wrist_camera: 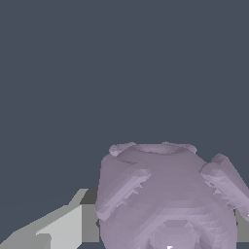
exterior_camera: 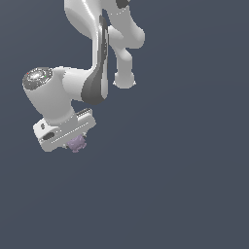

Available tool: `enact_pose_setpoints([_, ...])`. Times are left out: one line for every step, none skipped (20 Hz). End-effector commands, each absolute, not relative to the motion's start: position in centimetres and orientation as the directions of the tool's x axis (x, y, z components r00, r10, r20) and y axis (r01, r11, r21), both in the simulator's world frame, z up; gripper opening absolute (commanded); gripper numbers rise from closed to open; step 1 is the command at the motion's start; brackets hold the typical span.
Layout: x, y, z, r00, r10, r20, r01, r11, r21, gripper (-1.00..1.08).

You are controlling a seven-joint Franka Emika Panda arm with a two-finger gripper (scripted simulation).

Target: Pick up the object and move it to a goal position.

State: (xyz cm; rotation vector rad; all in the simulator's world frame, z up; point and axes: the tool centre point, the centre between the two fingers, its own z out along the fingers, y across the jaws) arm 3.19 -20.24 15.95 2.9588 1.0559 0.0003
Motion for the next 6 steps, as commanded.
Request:
enact_pose_setpoints([3.40,-20.41,16.09,0.774,0.633,0.000,0.633,-0.774,0.000,-1.00])
enact_pose_setpoints([3.43,-20.43,16.11,0.774,0.633,0.000,0.633,-0.774,0.000,-1.00])
enact_pose_setpoints([3.44,-20.43,16.10,0.774,0.633,0.000,0.633,-0.774,0.000,-1.00])
enact_pose_setpoints([3.43,-20.41,16.08,0.774,0.633,0.000,0.633,-0.774,0.000,-1.00])
enact_pose_setpoints([3.41,-20.37,16.06,0.774,0.633,0.000,0.633,-0.774,0.000,-1.00])
enact_pose_setpoints([3.40,-20.36,16.05,0.774,0.633,0.000,0.633,-0.774,0.000,-1.00])
